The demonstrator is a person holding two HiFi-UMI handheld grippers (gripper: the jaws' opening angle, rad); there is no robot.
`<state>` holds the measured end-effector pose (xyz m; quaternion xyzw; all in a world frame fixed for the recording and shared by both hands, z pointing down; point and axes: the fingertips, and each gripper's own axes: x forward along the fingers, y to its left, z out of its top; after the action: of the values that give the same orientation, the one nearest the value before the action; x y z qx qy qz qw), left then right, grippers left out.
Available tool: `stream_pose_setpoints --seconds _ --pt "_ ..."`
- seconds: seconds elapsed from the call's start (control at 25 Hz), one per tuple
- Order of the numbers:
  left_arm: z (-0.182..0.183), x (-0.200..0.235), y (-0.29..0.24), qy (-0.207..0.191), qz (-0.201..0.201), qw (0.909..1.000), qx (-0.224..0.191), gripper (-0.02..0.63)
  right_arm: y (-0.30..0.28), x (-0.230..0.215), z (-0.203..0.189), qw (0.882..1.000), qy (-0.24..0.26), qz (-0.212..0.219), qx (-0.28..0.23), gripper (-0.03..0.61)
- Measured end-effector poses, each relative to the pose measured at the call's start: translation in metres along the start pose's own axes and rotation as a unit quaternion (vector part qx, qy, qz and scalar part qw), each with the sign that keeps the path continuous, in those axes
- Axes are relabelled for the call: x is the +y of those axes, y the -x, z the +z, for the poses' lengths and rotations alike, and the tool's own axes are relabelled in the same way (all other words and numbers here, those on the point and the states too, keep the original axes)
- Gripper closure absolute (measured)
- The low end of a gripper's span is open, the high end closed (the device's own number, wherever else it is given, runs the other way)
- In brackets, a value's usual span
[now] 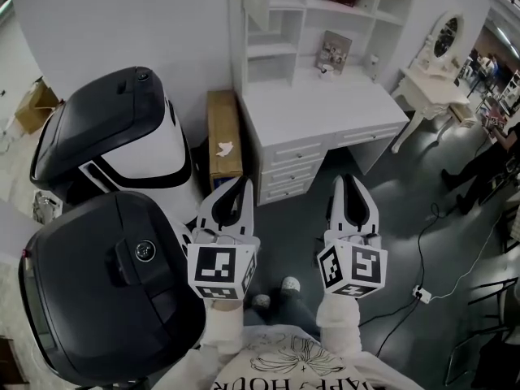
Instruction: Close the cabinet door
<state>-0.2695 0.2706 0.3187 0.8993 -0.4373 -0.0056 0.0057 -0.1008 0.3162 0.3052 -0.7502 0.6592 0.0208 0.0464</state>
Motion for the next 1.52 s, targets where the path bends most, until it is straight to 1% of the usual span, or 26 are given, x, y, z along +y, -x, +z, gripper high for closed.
stream_pose_setpoints --seconds 0.28,0.48,0.72,0.92,1.28,1.52 --pt "0.005 -0.001 -0.035 0.000 0.042 0.9991 -0.006 0.609 -0.040 -0.026 0.001 1.000 0.001 0.030 0.000 0.543" --pt "0.007 -0.012 -0.072 -0.005 0.063 0.9979 -0.009 0.609 -0.075 -0.051 0.001 0.998 0.003 0.056 -0.003 0.543" --pt "0.007 -0.025 -0.114 -0.013 0.081 0.9965 -0.012 0.609 -0.113 -0.084 -0.002 0.997 0.003 0.074 -0.007 0.543" --pt "0.005 -0.035 -0.143 -0.017 0.087 0.9961 -0.009 0.609 -0.139 -0.108 -0.006 0.997 0.000 0.083 -0.005 0.543" --pt "0.000 -0.038 -0.181 -0.013 0.096 0.9953 -0.005 0.609 -0.173 -0.127 -0.013 0.995 -0.004 0.098 -0.002 0.543" --pt "-0.005 -0.021 -0.195 -0.011 0.106 0.9943 -0.001 0.609 -0.198 -0.119 -0.018 0.994 -0.008 0.107 -0.002 0.543"
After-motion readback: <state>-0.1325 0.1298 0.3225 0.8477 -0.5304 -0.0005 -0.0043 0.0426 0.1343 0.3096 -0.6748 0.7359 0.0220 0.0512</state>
